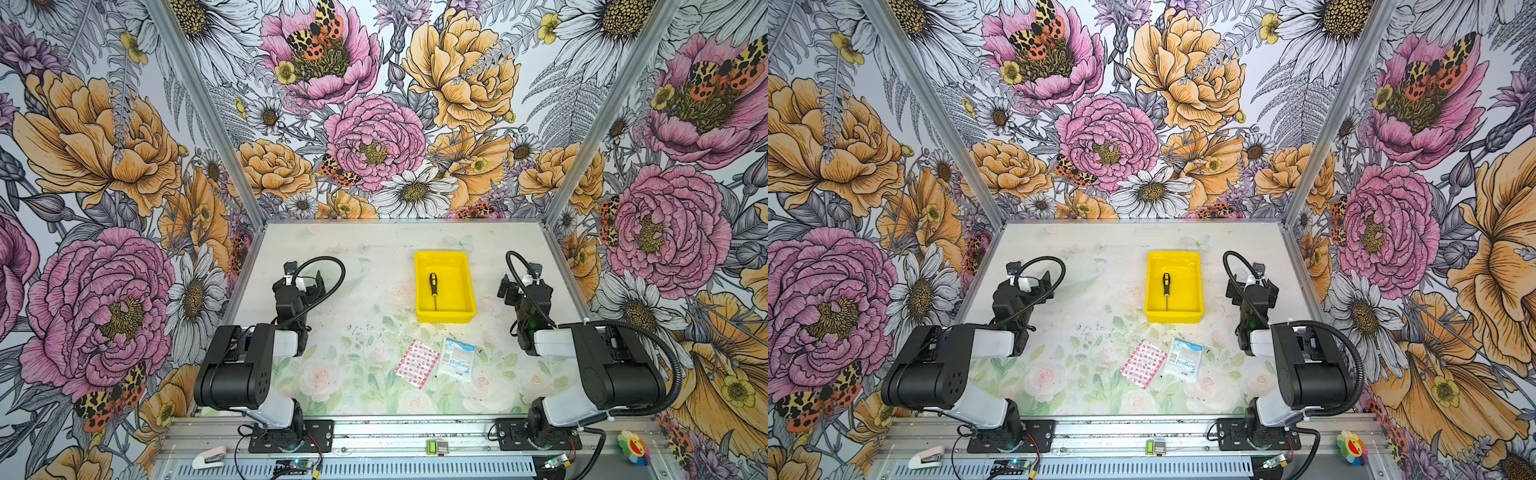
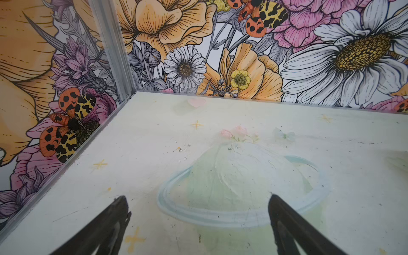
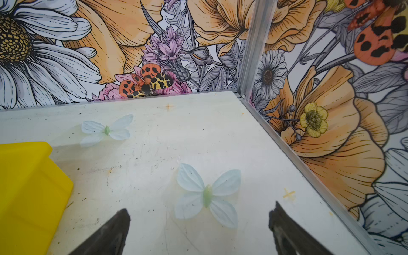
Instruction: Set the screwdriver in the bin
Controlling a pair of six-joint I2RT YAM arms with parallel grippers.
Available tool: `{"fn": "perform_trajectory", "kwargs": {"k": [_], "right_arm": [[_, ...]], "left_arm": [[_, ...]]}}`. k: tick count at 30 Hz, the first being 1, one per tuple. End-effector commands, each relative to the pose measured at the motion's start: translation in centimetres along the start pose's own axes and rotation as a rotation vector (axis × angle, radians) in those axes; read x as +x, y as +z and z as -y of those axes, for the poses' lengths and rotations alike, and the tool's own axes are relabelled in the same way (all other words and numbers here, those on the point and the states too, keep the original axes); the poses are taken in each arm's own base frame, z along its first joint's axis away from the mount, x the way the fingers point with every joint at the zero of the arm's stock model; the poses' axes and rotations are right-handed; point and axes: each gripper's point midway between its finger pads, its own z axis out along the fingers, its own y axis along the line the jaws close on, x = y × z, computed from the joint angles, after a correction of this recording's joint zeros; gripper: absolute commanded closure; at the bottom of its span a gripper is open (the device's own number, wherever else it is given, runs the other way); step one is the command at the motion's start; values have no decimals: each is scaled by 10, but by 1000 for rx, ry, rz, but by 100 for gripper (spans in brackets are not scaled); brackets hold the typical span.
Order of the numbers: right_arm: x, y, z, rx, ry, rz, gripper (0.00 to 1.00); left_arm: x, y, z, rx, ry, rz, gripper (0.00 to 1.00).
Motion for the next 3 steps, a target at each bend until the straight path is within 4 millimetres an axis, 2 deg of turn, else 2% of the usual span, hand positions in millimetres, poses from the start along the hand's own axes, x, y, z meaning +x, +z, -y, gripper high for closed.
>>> {"fn": "perform_trajectory", "kwargs": {"k": [1, 3], "right_arm": [[-5, 0, -2, -13, 3, 23, 1], [-5, 0, -2, -13, 3, 23, 1]], "left_arm": [[0, 0, 3, 24, 7, 6, 1], [0, -1, 2, 23, 6, 9, 1]]}}
